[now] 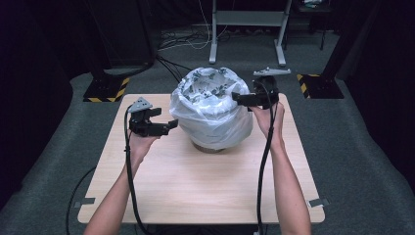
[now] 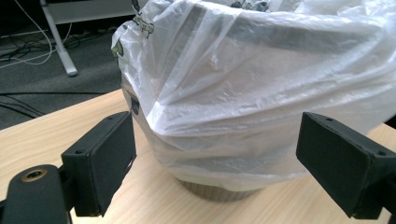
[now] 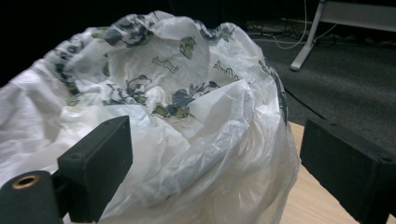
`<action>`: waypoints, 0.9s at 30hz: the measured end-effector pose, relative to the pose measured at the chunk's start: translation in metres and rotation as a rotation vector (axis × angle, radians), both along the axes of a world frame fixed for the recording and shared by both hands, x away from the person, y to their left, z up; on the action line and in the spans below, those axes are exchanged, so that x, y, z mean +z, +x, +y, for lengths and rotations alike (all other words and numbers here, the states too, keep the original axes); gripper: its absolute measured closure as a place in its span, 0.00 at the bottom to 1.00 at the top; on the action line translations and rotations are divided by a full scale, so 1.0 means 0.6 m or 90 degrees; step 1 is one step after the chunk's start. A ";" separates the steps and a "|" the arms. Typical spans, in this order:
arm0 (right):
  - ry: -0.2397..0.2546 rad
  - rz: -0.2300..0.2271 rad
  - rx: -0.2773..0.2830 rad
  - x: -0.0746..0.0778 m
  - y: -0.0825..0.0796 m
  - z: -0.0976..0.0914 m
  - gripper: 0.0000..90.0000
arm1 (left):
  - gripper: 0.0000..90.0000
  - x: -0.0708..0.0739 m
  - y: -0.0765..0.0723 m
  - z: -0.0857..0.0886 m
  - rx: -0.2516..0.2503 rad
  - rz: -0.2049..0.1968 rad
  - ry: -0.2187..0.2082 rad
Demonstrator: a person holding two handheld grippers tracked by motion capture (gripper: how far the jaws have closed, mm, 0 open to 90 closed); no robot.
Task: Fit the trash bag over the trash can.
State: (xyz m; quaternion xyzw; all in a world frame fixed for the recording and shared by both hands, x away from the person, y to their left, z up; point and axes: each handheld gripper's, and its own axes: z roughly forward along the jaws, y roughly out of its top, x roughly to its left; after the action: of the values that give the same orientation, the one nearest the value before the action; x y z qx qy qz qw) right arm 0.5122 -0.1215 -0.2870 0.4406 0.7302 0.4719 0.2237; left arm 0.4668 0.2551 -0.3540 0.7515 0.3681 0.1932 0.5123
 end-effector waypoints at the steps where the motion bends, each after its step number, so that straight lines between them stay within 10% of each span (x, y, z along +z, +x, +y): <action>1: 0.001 -0.005 0.002 0.003 -0.007 -0.003 0.09 | 0.12 0.000 -0.003 0.001 0.000 -0.001 0.002; 10: -0.018 -0.050 0.009 -0.011 -0.087 -0.030 0.09 | 0.11 -0.037 -0.038 0.014 0.002 0.008 0.036; 27: -0.060 0.009 -0.035 -0.232 -0.191 -0.082 0.11 | 0.09 -0.217 -0.074 0.063 0.023 0.115 0.089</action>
State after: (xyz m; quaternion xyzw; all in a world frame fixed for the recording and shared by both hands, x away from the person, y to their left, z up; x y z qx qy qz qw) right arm 0.3974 -0.1707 -0.4264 0.4528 0.7406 0.4276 0.2523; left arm 0.4221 0.2928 -0.4840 0.7932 0.4117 0.1588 0.4195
